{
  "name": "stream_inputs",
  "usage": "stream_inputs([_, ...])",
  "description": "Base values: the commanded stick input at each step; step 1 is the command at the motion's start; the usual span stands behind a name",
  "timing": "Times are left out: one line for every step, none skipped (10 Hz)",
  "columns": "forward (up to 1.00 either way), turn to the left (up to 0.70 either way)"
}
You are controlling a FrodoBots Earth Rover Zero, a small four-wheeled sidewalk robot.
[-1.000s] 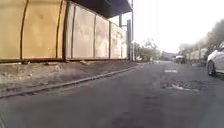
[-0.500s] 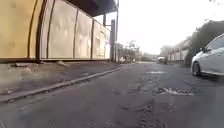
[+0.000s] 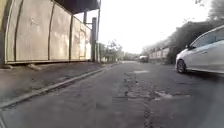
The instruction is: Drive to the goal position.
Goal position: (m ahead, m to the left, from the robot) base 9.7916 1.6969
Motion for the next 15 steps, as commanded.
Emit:
stream_inputs([1.0,-0.2])
stream_inputs([1.0,0.0])
stream_inputs([1.0,0.0])
stream_inputs([1.0,0.0])
stream_inputs([1.0,0.0])
stream_inputs([1.0,0.0])
stream_inputs([1.0,0.0])
stream_inputs([1.0,0.0])
stream_inputs([1.0,0.0])
stream_inputs([1.0,0.0])
stream_inputs([1.0,0.0])
stream_inputs([1.0,0.0])
stream_inputs([1.0,0.0])
stream_inputs([1.0,0.0])
stream_inputs([1.0,0.0])
